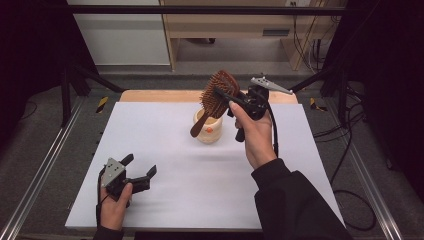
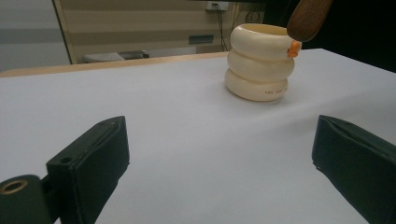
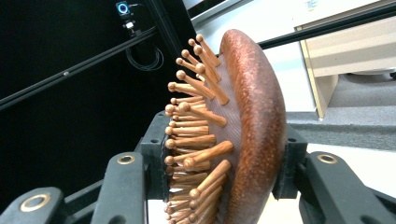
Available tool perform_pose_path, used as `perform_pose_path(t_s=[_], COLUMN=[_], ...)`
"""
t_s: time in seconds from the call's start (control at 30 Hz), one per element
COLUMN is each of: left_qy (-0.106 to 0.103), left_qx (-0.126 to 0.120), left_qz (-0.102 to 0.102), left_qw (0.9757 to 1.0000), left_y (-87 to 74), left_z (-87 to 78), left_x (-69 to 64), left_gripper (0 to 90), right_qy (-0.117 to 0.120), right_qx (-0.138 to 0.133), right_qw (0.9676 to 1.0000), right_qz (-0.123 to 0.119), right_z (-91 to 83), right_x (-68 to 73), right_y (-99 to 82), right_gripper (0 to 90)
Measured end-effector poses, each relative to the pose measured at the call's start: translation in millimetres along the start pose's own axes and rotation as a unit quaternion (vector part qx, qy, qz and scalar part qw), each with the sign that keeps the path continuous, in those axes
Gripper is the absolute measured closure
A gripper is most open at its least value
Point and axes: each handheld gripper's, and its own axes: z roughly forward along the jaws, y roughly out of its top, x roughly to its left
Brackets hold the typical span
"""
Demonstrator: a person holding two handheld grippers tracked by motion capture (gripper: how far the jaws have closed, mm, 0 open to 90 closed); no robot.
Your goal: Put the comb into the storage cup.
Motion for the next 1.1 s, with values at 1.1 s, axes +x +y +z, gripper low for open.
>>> perform_pose_path(t_s=[1.1], left_qy=[-0.002], left_qx=[0.001], left_qz=[0.000], left_qw=[1.0000], left_y=[-0.1], left_z=[0.2], left_x=[-0.1], left_gripper=[4.1], right_qy=[-0.002], right_qx=[-0.004], right_qw=[1.0000], right_qz=[0.003], right_z=[-2.3], right_x=[-3.7], right_y=[2.5], right_gripper=[51.3])
